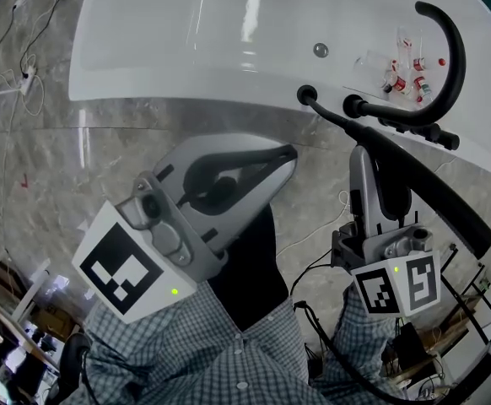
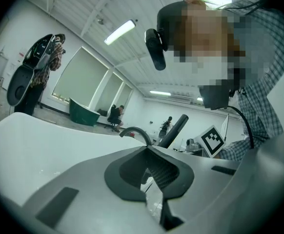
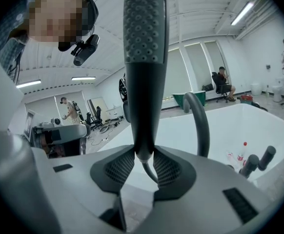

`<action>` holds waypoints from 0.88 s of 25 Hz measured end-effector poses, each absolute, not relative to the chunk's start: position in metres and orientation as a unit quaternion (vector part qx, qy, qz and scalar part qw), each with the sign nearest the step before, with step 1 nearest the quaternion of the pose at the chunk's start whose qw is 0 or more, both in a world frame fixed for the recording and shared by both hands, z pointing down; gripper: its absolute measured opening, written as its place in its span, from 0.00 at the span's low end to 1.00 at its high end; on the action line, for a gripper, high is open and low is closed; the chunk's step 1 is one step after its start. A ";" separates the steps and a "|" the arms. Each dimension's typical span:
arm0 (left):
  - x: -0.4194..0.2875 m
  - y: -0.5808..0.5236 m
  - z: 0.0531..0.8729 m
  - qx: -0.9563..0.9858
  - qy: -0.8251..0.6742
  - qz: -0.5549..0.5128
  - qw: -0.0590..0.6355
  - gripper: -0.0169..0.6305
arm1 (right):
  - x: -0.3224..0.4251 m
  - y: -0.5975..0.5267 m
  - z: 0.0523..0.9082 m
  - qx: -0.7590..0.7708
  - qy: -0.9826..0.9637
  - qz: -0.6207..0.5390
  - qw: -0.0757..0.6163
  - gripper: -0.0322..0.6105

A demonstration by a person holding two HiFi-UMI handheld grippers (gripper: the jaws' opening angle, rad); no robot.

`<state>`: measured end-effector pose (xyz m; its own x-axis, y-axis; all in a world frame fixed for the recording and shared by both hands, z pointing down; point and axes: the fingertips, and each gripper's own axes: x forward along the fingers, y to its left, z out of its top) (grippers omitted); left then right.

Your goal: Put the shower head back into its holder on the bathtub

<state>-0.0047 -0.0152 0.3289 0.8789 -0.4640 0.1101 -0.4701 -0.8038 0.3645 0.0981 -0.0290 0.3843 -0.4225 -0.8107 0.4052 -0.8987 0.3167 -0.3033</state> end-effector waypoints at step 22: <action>-0.005 -0.029 0.373 0.941 -0.267 0.021 0.207 0.04 | 0.108 -0.049 0.446 0.525 -0.806 0.249 0.117 0.23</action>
<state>-0.0048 -0.0294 0.3732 0.8561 -0.4944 0.1504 -0.5119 -0.7716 0.3777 0.1078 -0.0485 0.4462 -0.4219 -0.7867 0.4506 -0.9037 0.3253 -0.2783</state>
